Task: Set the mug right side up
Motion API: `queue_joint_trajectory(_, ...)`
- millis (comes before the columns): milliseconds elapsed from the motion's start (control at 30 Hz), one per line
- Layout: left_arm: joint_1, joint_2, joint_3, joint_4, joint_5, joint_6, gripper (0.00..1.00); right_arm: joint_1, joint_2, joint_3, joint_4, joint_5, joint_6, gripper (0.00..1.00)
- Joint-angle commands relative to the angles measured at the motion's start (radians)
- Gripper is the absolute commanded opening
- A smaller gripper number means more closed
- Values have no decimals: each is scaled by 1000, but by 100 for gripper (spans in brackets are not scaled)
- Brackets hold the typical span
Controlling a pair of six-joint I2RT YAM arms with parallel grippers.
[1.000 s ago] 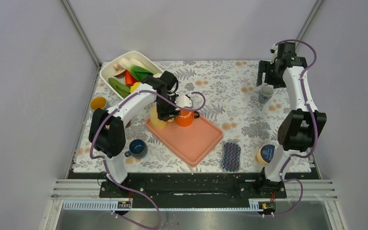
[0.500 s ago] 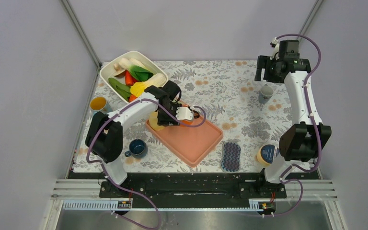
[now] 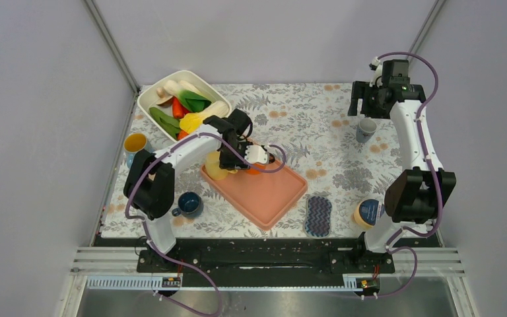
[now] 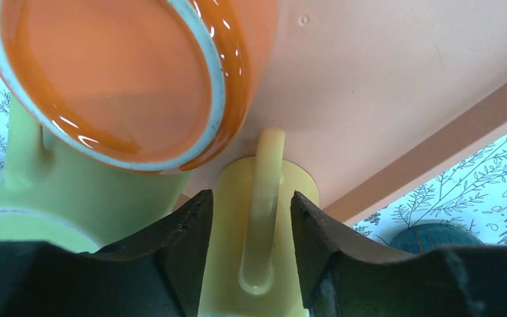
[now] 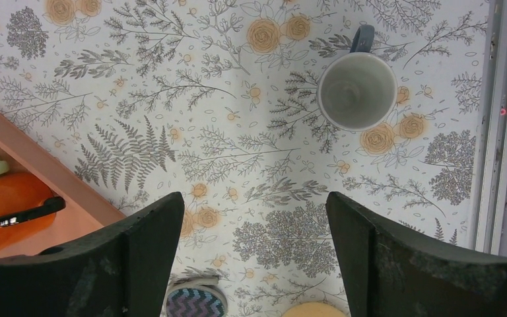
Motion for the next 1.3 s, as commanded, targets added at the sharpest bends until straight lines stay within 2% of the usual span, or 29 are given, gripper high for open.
queue_joint_trajectory(0,1,13,15,22,-5,25,48,8,-56,-12,38,-17,-8,88)
queue_joint_trajectory(200,7,6,-40,64,-44,49,35,9,-66,-18,44,-33,-3,88)
queue_joint_trajectory(400,7,5,-69,66,-19,66,34,15,-75,-36,50,-37,4,88)
queue_joint_trajectory(433,7,8,-68,66,-17,61,28,17,-83,-41,52,-38,5,88)
queue_joint_trajectory(533,7,-2,-58,60,2,49,0,26,-104,-57,61,-45,11,88)
queue_joint_trajectory(767,15,-102,-33,16,86,6,0,65,-190,-145,95,-95,55,89)
queue_joint_trajectory(1033,84,-219,9,13,262,-174,0,334,-304,-277,219,-221,120,89)
queue_joint_trajectory(1167,139,-267,11,70,348,-325,0,481,-345,-372,349,-291,176,89)
queue_joint_trajectory(1200,151,-276,10,102,355,-389,0,513,-358,-409,410,-330,195,96)
queue_joint_trajectory(1267,168,-287,21,174,322,-555,0,571,-391,-501,574,-379,259,99)
